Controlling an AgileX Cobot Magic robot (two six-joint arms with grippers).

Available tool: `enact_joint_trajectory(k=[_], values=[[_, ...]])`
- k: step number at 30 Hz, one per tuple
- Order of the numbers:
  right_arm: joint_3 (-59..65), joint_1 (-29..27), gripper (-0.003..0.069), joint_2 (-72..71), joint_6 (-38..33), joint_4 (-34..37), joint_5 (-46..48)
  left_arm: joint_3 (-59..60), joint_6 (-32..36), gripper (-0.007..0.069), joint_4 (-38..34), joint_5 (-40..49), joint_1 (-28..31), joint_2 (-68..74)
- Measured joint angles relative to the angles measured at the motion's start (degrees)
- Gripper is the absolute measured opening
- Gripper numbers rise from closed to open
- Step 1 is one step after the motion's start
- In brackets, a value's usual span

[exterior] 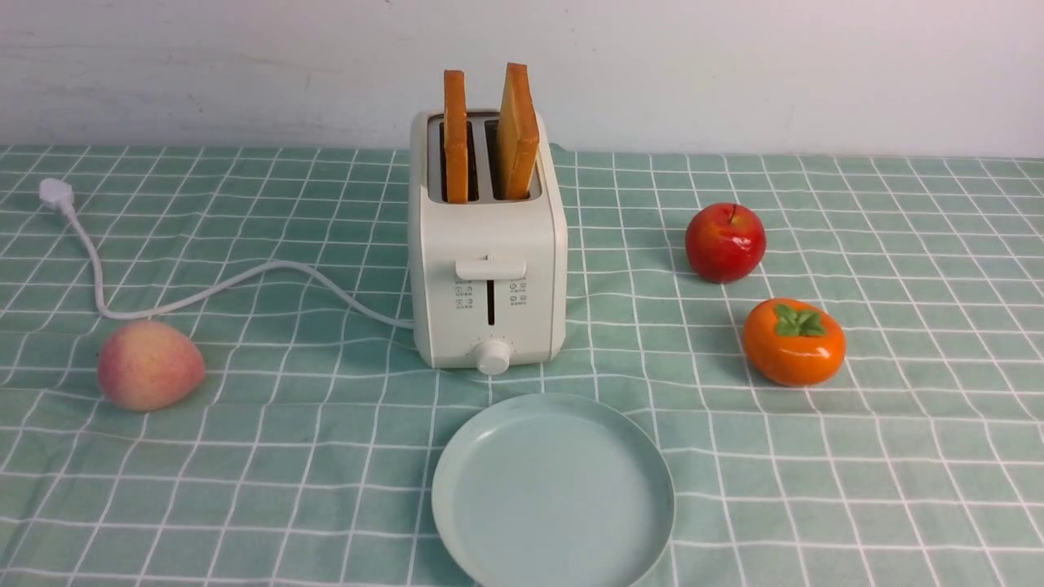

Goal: Take toasted bread from bread machine on blue coffee table place on plate.
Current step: 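Grasp the toast slice in the toaster and pull it up out of the slot with the right gripper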

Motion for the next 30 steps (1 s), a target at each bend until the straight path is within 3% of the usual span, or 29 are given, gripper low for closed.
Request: enact_joint_trajectory(k=[23,30], values=[[0.0,0.0,0.0239,0.0,0.0,-0.1,0.0,0.0,0.0,0.0193,0.0,0.0,0.0,0.0],[0.0,0.0,0.0240,0.0,0.0,-4.0,0.0,0.0,0.0,0.0197,0.0,0.0,0.0,0.0]])
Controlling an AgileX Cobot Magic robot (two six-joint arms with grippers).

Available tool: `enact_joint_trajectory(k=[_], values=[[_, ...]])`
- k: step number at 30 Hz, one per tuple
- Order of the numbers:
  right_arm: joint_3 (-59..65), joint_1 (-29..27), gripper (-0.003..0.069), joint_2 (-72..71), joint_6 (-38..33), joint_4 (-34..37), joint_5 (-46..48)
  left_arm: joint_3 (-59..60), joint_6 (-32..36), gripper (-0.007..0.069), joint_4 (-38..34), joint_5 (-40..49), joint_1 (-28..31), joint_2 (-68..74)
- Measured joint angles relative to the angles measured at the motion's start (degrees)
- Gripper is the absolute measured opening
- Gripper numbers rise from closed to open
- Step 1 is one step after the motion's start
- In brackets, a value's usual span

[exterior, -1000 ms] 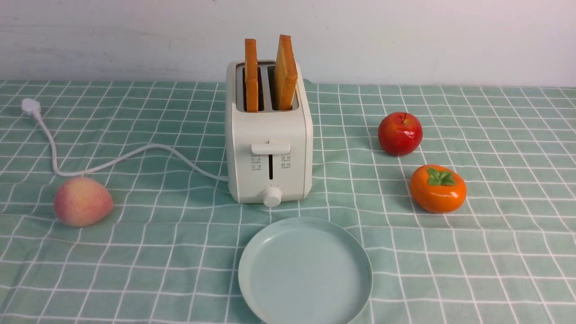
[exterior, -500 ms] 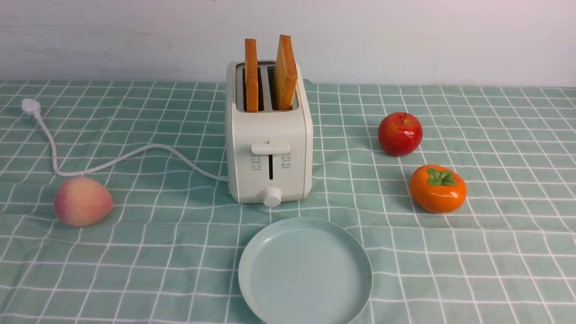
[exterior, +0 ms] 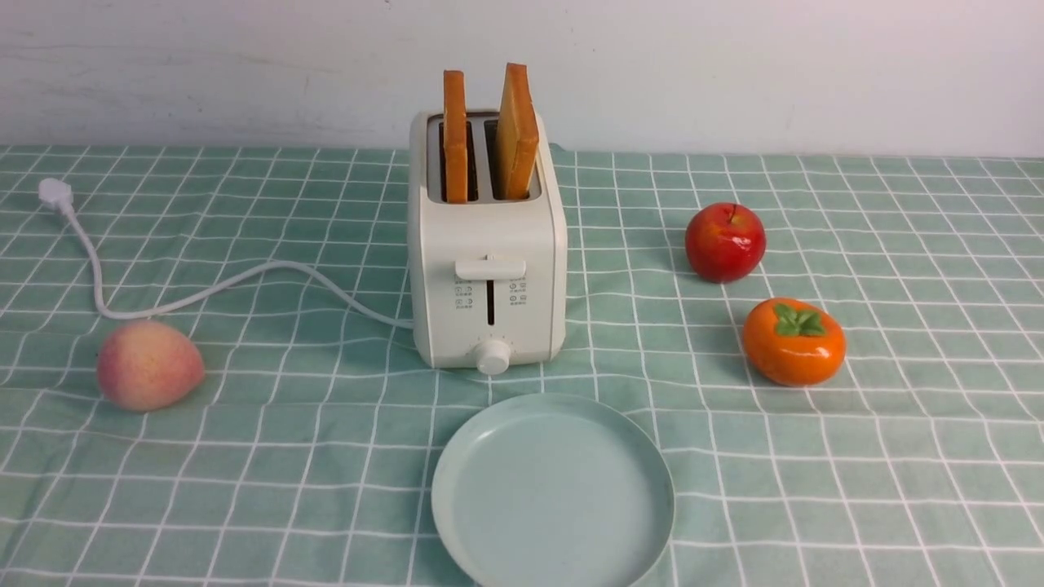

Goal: Take toasted bread from bread machine on blue coffee table place on plate.
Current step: 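Grasp the toast slice in the toaster and pull it up out of the slot with the right gripper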

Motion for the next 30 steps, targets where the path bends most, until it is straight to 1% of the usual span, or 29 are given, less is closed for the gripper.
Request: enact_joint_trajectory(k=[3,5,6,10,12,13,14,15,17,20,21,24,25,26,28,29,30], values=[[0.0,0.0,0.0240,0.0,0.0,0.1,-0.9,0.0,0.0,0.0198,0.0,-0.9,0.0,0.0],[0.5,0.0,0.0240,0.0,0.0,1.5,-3.7,0.0,0.0,0.0200,-0.5,-3.9,0.0,0.0],[0.5,0.0,0.0240,0.0,0.0,1.5,-4.0,0.0,0.0,0.0200,-0.5,-3.9,0.0,0.0],[0.6,0.0,0.0240,0.0,0.0,9.3,-14.3,0.0,-0.2,0.0200,-1.5,-17.1,0.0,0.0],[0.6,0.0,0.0240,0.0,0.0,13.0,-18.0,0.0,-0.2,0.0202,-1.5,-23.0,0.0,0.0],[0.6,0.0,0.0240,0.0,0.0,13.4,-18.3,0.0,-0.3,0.0202,-1.5,-23.7,0.0,0.0],[0.6,0.0,0.0240,0.0,0.0,15.7,-21.2,0.0,-0.3,0.0204,-1.5,-27.9,0.0,0.0],[0.6,0.0,0.0240,0.0,0.0,16.0,-21.5,0.0,-0.3,0.0204,-1.5,-28.3,0.0,0.0],[0.6,0.0,0.0240,0.0,0.0,17.2,-23.8,0.0,-0.3,0.0208,-1.5,-31.9,0.0,0.0],[0.6,0.0,0.0240,0.0,0.0,18.0,-25.7,0.0,-0.4,0.0210,-1.6,-33.3,0.0,0.0],[0.6,0.0,0.0240,0.0,0.1,19.1,-27.9,0.0,-0.7,0.0211,-1.6,-34.8,0.0,0.0],[0.5,0.0,0.0240,0.0,0.1,22.1,-34.8,0.0,-1.0,0.0214,-1.7,-45.7,0.0,0.0],[0.4,0.0,0.0240,0.0,0.2,22.2,-34.8,0.0,-1.0,0.0213,-1.7,-46.4,0.0,0.0],[-1.7,0.0,0.0240,0.0,0.2,23.2,-35.3,-1.1,-1.5,0.0215,-1.7,-49.7,0.0,0.0],[-3.8,0.0,0.0240,0.0,0.2,23.4,-35.0,-2.8,-1.6,0.0217,-1.6,-49.5,0.0,0.0],[-8.7,0.0,0.0240,0.9,0.2,23.4,-34.4,-6.5,-1.7,0.0217,-1.6,-47.9,0.0,0.0],[-9.5,0.0,0.0240,1.4,0.2,23.4,-34.3,-7.7,-1.7,0.0218,-1.6,-47.2,0.0,0.0]])
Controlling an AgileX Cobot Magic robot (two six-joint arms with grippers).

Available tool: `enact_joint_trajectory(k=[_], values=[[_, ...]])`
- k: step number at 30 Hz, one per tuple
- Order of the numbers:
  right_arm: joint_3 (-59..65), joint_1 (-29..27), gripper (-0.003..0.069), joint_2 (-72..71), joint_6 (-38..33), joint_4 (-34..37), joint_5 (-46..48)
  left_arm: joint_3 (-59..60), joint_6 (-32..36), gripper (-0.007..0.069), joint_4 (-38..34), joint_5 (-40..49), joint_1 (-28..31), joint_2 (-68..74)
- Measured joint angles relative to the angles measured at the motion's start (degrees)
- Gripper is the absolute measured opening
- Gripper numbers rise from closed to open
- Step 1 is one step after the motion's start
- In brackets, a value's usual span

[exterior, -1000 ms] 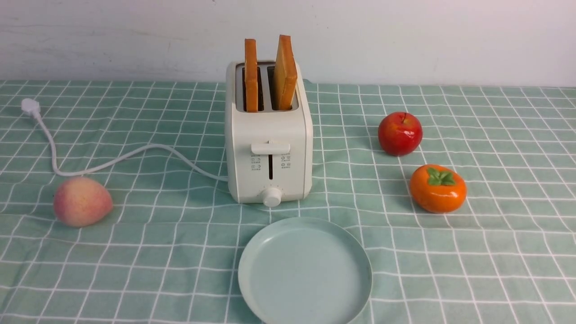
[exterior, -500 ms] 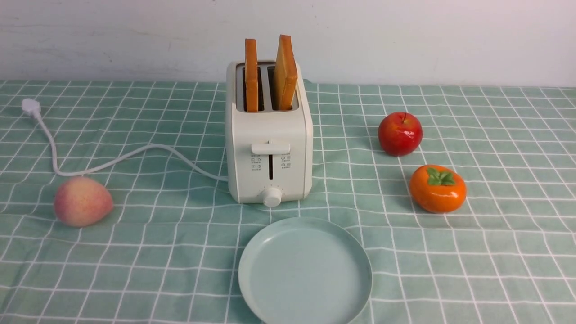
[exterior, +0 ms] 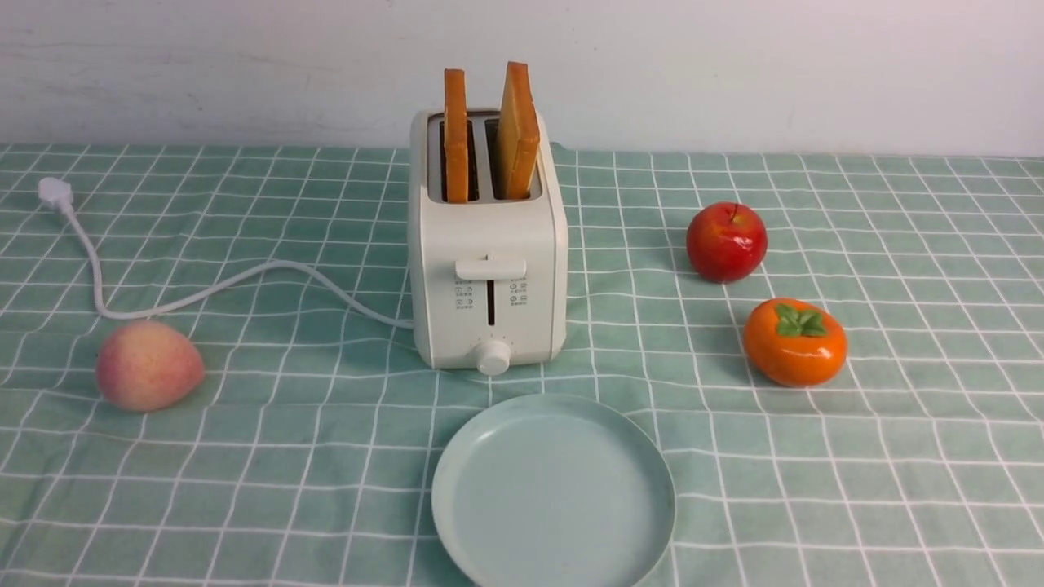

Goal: Take toasted bread from bread machine on blue coffee table place on plate.
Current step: 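Grasp the toast slice in the toaster and pull it up out of the slot with the right gripper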

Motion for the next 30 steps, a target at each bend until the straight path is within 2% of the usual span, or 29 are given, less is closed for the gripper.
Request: enact_joint_trajectory(k=[1,6,9,10,11,13,14,17,20,24,25,26,27,29,30], values=[[-7.2,0.0,0.0240,3.0,0.0,0.0,1.3,-5.8,0.2,0.0217,0.0,4.2,0.0,1.4],[-26.5,0.0,0.0240,17.5,0.2,0.0,6.8,-23.7,1.3,0.0224,0.0,16.0,0.0,13.5],[-40.4,0.0,0.0240,30.2,0.0,-1.2,16.3,-33.2,0.3,0.0228,-0.1,25.7,0.0,23.9],[-40.4,0.0,0.0240,31.0,0.0,-1.4,17.1,-34.2,0.2,0.0228,-0.1,27.0,0.0,25.1],[-45.7,0.0,0.0240,36.7,-0.6,-2.8,23.4,-36.8,-0.2,0.0228,-0.1,31.1,0.0,28.9],[-50.4,0.0,0.0240,43.4,-1.9,-5.2,30.5,-39.0,-0.2,0.0231,-0.1,36.1,0.0,33.4],[-51.0,0.0,0.0240,44.1,-2.2,-5.6,31.0,-39.1,-0.2,0.0231,-0.1,36.6,0.0,33.7],[-53.0,0.0,0.0240,53.8,-2.8,-5.9,36.9,-39.6,-0.2,0.0235,-0.1,47.0,0.0,39.5],[-53.5,0.1,0.0240,62.2,-4.5,-0.2,42.4,-39.6,-0.9,0.0235,-1.3,55.8,0.0,42.9],[-56.7,2.0,0.0240,70.5,-10.9,6.4,49.3,-39.6,-1.5,0.0237,-4.2,61.2,0.0,45.0],[-59.8,4.2,0.0240,75.3,-14.9,9.4,52.1,-39.6,-1.6,0.0237,-5.6,63.1,0.0,45.9],[-60.2,4.5,0.0240,75.3,-14.9,9.4,52.3,-39.6,-1.6,0.0237,-5.7,63.2,0.0,46.0],[-64.6,7.8,0.0246,80.1,-17.3,10.9,52.8,-39.6,-1.7,0.0237,-6.1,64.0,0.0,46.8],[-67.3,9.8,0.0253,82.3,-17.7,11.1,52.7,-39.6,-1.7,0.0237,-6.1,64.1,0.0,47.1],[-71.8,12.6,0.0265,85.4,-17.4,11.1,52.2,-39.6,-1.7,0.0237,-6.4,64.1,0.0,47.4]])
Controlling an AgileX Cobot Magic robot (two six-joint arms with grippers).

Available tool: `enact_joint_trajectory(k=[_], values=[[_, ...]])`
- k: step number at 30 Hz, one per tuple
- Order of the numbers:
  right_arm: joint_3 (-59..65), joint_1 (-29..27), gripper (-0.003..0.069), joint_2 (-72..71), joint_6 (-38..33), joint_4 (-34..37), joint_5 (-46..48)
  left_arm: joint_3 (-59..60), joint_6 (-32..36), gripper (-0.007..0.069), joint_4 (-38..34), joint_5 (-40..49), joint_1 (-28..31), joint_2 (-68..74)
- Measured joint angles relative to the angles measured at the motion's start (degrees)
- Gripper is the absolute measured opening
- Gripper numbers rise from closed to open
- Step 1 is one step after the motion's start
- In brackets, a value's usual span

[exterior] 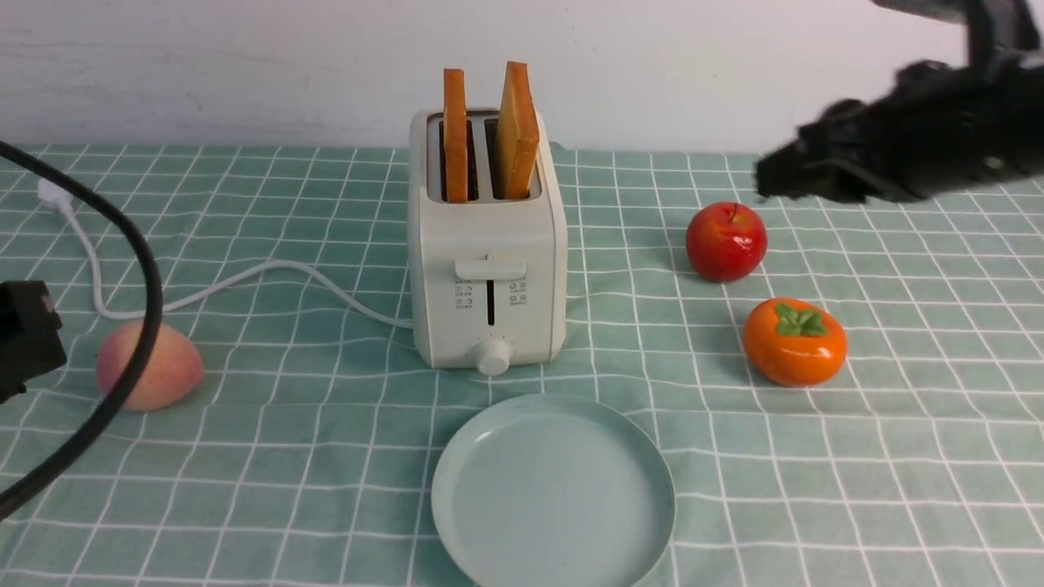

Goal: Take toasted bread from bread machine on blue coffee table place on plate.
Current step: 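Grasp the toast slice in the toaster and pull it up out of the slot with the right gripper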

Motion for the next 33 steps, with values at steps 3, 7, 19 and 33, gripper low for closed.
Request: enact_joint_trajectory(k=[3,7,19,33], values=[[-9.2,5.8,0.0318,7.2,4.6,-4.2,-1.7,0.0,-0.1,0.0237,-2.8,0.3,0.0,0.1],[-21.7,11.1,0.0398,16.0,17.6,-16.2,-1.7,0.0,-0.2,0.0237,-8.5,1.0,0.0,0.1],[-36.4,16.6,0.0445,33.7,41.0,-37.9,-7.7,-0.1,1.2,0.0237,-12.6,6.2,0.0,0.1],[-36.5,16.6,0.0100,34.0,41.0,-38.5,-9.4,-0.1,1.3,0.0237,-12.6,8.8,0.0,0.1]])
